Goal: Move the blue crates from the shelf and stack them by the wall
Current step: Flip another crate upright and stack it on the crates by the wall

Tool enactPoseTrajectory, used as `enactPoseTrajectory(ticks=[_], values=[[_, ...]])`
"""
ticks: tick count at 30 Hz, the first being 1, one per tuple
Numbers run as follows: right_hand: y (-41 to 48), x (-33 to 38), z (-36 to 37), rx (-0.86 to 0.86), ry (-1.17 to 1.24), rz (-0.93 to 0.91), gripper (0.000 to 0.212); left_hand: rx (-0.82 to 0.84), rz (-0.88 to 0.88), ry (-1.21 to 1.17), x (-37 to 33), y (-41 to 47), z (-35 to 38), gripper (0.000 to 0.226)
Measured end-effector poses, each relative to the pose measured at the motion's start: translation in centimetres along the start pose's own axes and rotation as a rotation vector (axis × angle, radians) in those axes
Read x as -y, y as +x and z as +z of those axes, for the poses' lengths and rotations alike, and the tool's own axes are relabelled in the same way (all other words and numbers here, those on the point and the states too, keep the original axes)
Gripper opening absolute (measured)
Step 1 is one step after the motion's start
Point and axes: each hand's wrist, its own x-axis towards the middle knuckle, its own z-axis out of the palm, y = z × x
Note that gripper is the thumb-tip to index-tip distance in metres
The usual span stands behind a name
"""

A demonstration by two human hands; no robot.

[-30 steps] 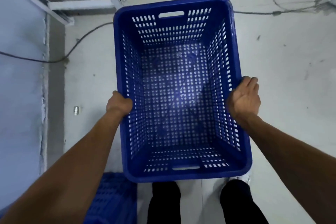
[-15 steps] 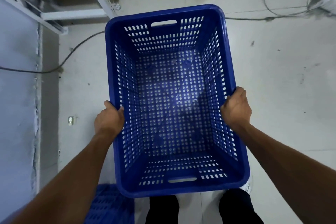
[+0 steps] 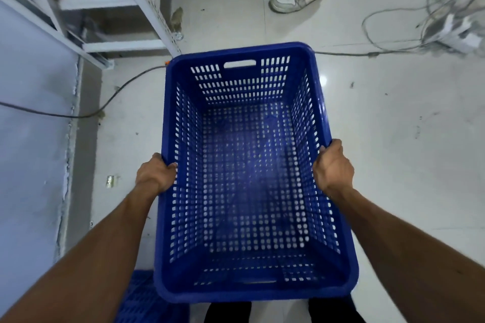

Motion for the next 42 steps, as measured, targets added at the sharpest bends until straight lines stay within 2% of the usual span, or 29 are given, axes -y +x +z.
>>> enactPoseTrajectory(ticks=[7,11,18,25,34,39,42], values=[[-4.9,-0.6,-9.1,0.012,-0.013,-0.019,0.025,0.058,0.013,-0.012,-1.2,-10.2,-5.9,0.048],[-8.2,-1.1,-15.9,0.017,-0.034,-0.043,0.022,0.033,0.038,0.03,-2.1,-18.3,-9.4,0.042],[-14.1,-1.9,-29.5,0.003,-0.015,-0.129,0.017,-0.116,0.015,-0.054,-3.0,-33.2,-14.8,0.04],[-18.8,-2.0,-39.3,0.002,0.002,-0.228,0.022,-0.214,-0.01,-0.149,-3.2,-45.7,-17.5,0.034],[-24.4,0.8,-44.6,-0.039,-0.081,-0.434,0.02,-0.335,-0.089,-0.201,1.4,-56.6,-17.7,0.023],[-28.5,3.9,-45.6,-0.071,-0.107,-0.589,0.022,-0.502,-0.176,-0.256,6.2,-61.9,-17.5,0.041],[-32.3,5.4,-45.7,-0.097,-0.124,-0.676,0.023,-0.578,-0.233,-0.297,10.0,-65.7,-16.8,0.045]])
